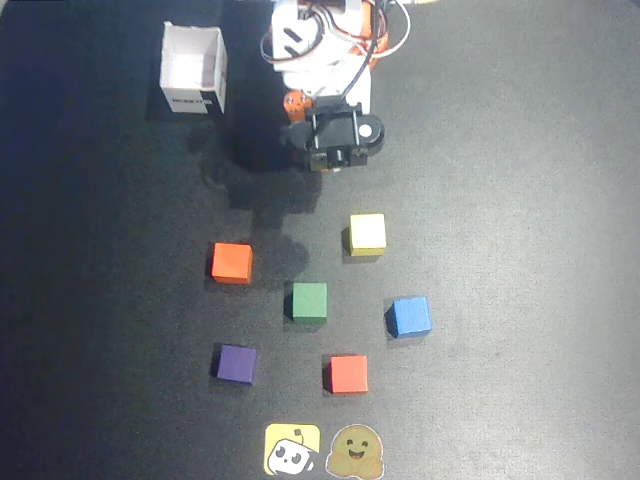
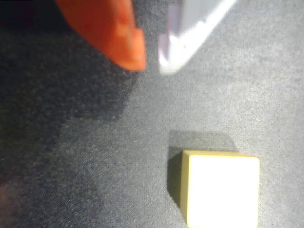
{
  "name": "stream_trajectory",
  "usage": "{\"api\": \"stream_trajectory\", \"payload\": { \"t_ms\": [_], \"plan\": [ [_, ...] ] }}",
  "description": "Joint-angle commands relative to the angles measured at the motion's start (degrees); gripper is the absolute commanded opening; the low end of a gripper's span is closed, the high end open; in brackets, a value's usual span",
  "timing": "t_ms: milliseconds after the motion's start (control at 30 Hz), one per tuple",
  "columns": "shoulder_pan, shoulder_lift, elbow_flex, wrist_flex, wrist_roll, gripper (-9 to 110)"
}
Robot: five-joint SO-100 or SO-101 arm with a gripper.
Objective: Put the blue cube on top of the yellow cube.
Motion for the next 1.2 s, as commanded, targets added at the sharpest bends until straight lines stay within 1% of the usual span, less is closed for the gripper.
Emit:
{"api": "stream_trajectory", "payload": {
  "t_ms": [0, 533, 567, 633, 667, 900, 1067, 1167],
  "plan": [
    [0.0, 0.4, -0.4, 0.2, 0.1, 1],
    [0.0, 0.4, -0.4, 0.2, 0.0, 1],
    [0.1, 0.4, -0.4, 0.2, 0.4, 1],
    [0.4, 0.4, -0.4, 0.5, 4.2, 3],
    [0.3, 0.4, -0.4, 0.5, 3.7, 6],
    [-0.6, 0.4, -2.3, -1.1, -0.5, 7],
    [-2.9, -0.2, -5.4, -1.1, -0.1, 8],
    [-3.9, -4.8, -8.3, -2.5, 0.8, 8]
  ]
}}
